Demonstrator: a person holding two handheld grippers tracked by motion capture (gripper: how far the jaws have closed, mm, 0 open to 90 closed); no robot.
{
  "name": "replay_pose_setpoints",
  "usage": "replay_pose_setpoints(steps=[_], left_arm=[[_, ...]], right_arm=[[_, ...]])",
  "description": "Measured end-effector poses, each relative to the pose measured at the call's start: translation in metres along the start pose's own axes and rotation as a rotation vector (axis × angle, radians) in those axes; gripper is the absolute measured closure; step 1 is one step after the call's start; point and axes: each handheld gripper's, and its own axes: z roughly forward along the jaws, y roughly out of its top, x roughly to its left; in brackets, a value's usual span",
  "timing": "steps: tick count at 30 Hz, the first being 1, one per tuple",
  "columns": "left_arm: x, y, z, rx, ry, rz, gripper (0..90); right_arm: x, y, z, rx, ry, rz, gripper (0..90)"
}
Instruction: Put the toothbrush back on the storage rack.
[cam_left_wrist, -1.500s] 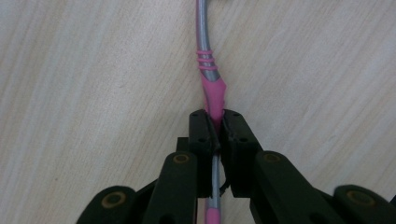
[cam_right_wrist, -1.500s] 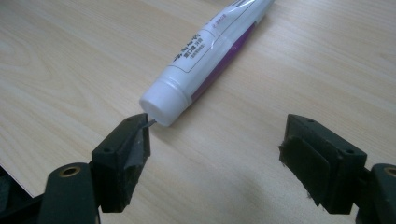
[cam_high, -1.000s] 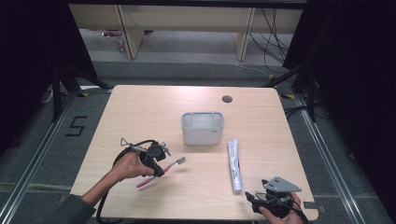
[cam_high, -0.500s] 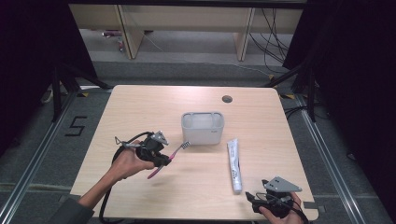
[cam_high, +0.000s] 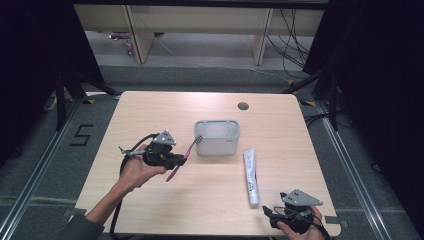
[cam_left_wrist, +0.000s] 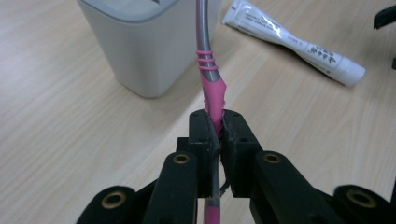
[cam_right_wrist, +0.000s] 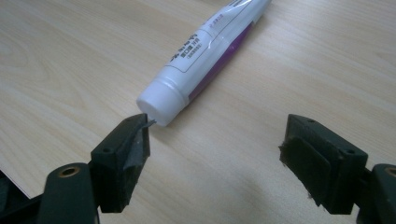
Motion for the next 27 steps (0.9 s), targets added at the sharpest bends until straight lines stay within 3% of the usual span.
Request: replay_pose_setpoints(steps=[1, 6, 7, 10, 11, 16, 18, 19, 24, 25, 27], left_arm=[[0.0, 0.0, 0.0, 0.0, 0.0, 0.0, 82.9], [0.001, 0.007, -0.002, -0.089, 0.017, -0.026, 82.8], [0.003, 0.009, -0.003, -0.086, 0.017, -0.008, 82.8], [0.004, 0.014, -0.004, -0.147, 0.04, -0.044, 82.8], [0.006, 0.015, -0.005, -0.144, 0.037, -0.035, 82.9], [0.007, 0.023, -0.007, -0.204, 0.051, -0.059, 82.9], [0.008, 0.027, -0.006, -0.233, 0.033, -0.07, 82.8], [0.007, 0.028, -0.006, -0.237, 0.046, -0.071, 82.8], [0.008, 0.038, -0.004, -0.279, 0.056, -0.078, 82.8], [0.009, 0.042, -0.005, -0.282, 0.055, -0.085, 82.8], [0.009, 0.045, -0.004, -0.307, 0.05, -0.092, 82.8]], right_arm=[[0.0, 0.0, 0.0, 0.0, 0.0, 0.0, 23.8], [0.0, 0.0, 0.0, -0.001, -0.008, -0.007, 23.8], [0.0, 0.0, 0.0, -0.002, -0.009, -0.007, 23.8], [0.0, 0.0, 0.0, 0.004, -0.008, 0.0, 23.8], [-0.001, 0.0, 0.0, -0.001, -0.012, -0.019, 23.8], [0.0, -0.001, 0.0, -0.001, -0.009, 0.002, 23.8], [0.0, 0.0, 0.0, -0.003, -0.009, -0.002, 23.8], [-0.001, 0.0, 0.0, -0.004, -0.011, -0.017, 23.8], [0.0, 0.0, 0.0, -0.004, -0.006, 0.003, 23.8], [-0.002, -0.001, 0.0, -0.005, -0.015, -0.027, 23.8], [-0.002, -0.001, 0.0, -0.009, -0.015, -0.028, 23.8]])
